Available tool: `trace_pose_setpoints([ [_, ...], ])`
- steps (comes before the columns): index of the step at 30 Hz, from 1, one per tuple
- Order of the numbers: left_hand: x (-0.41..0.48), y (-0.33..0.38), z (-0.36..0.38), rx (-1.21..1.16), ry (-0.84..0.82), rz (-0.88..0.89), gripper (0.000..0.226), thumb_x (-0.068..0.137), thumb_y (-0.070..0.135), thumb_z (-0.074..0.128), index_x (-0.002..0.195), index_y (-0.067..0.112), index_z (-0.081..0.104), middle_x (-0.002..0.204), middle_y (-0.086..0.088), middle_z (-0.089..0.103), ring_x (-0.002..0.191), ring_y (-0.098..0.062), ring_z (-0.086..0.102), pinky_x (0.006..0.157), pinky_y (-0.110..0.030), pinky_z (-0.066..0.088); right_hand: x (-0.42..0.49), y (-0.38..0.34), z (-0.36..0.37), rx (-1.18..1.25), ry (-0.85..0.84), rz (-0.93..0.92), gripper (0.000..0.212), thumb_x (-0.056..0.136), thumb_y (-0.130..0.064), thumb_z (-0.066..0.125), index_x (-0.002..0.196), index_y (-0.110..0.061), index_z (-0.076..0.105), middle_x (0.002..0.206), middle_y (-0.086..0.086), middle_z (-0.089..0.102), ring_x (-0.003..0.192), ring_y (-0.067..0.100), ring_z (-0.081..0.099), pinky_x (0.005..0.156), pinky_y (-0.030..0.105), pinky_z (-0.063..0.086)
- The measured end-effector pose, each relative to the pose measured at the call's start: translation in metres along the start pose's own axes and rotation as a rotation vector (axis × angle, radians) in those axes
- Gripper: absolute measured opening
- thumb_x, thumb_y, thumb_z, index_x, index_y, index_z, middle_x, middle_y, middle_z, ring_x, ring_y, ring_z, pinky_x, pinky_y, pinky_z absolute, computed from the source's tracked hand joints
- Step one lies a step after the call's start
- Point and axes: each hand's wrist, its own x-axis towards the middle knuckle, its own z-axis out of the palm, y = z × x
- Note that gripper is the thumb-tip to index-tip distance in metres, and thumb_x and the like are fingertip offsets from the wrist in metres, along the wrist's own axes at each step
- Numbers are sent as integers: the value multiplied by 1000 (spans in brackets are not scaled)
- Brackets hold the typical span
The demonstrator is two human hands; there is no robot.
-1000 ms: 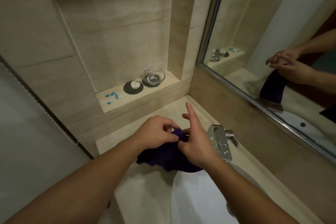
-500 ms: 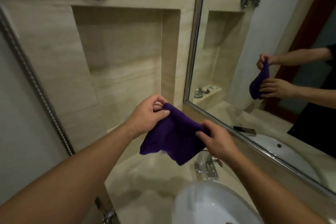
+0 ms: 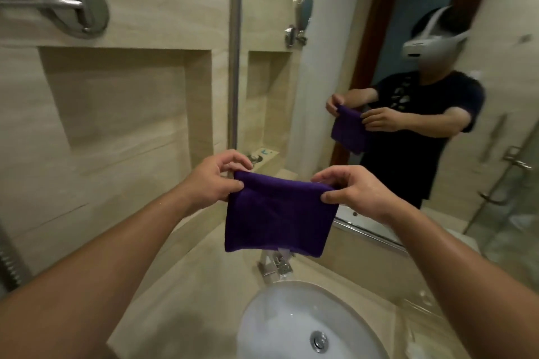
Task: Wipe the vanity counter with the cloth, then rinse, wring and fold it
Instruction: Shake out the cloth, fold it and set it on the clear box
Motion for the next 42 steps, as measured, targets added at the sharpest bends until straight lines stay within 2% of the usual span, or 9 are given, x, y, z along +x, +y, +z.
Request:
trace_pose_setpoints([
  [2, 8, 5, 12, 48, -134, -26, 47, 82, -20, 57, 109, 18, 63, 104, -15, 71, 79, -22, 67, 67, -34, 59, -21, 1, -14, -99, 34, 40, 36, 84, 2, 74, 114, -18, 72, 91, -4, 76, 80, 7, 71, 67, 17, 53],
  [5, 14, 15, 50, 242, -315, -19, 58, 77, -19, 57, 115, 25, 63, 97, -9, 76, 79, -15, 70, 68, -23, 56, -55, 9, -31, -203, 101, 101, 32, 82, -5, 79, 107, -25, 74, 95, -9, 74, 89, 8, 69, 83, 26, 56],
  [11, 22, 22, 136, 308, -482, 24, 42, 77, -16, 61, 90, 22, 74, 75, 6, 76, 69, -7, 69, 64, -20, 56, -133, 45, -67, -299, 191, 222, 25, 86, -9, 75, 102, -28, 75, 95, -11, 74, 90, 5, 69, 81, 25, 57],
  [16, 27, 26, 206, 196, -646, 24, 23, 89, -3, 66, 105, 10, 76, 94, -10, 77, 89, -21, 74, 81, -34, 61, -190, 87, -102, -324, 227, 352, 22, 88, -10, 72, 102, -27, 77, 93, -10, 76, 90, 6, 70, 84, 28, 58],
  [20, 33, 29, 265, 204, -744, 36, 22, 92, 2, 65, 104, 16, 76, 96, -6, 78, 95, -23, 73, 87, -39, 59, -226, 120, -128, -318, 242, 429, 22, 89, -11, 70, 105, -26, 76, 96, -10, 74, 92, 7, 69, 85, 28, 57],
  [28, 41, 24, 366, 276, -799, -11, 21, 93, 3, 63, 104, 17, 74, 97, -5, 76, 93, -23, 73, 85, -45, 61, -257, 192, -172, -402, 92, 589, 24, 94, -18, 64, 116, -25, 71, 105, -8, 70, 98, 11, 65, 89, 33, 57],
  [32, 45, 10, 397, 260, -800, -62, 21, 95, 3, 58, 104, 17, 72, 99, -8, 72, 85, -20, 71, 71, -33, 60, -254, 218, -175, -451, 6, 657, 24, 96, -17, 61, 117, -25, 65, 108, -5, 65, 99, 15, 64, 87, 34, 58],
  [37, 44, -35, 423, 312, -1008, -314, 17, 96, 5, 57, 106, 16, 65, 98, -12, 69, 80, -21, 63, 70, -32, 56, -252, 259, -151, -313, -194, 830, 21, 96, -7, 57, 111, -21, 61, 100, 1, 63, 85, 18, 67, 68, 29, 61],
  [42, 44, -80, 452, 319, -1082, -458, 16, 96, 7, 58, 105, 17, 66, 96, -6, 70, 73, -13, 65, 68, -28, 55, -251, 310, -129, -239, -290, 937, 22, 96, -6, 56, 110, -21, 63, 99, -2, 59, 89, 16, 62, 72, 30, 61],
])
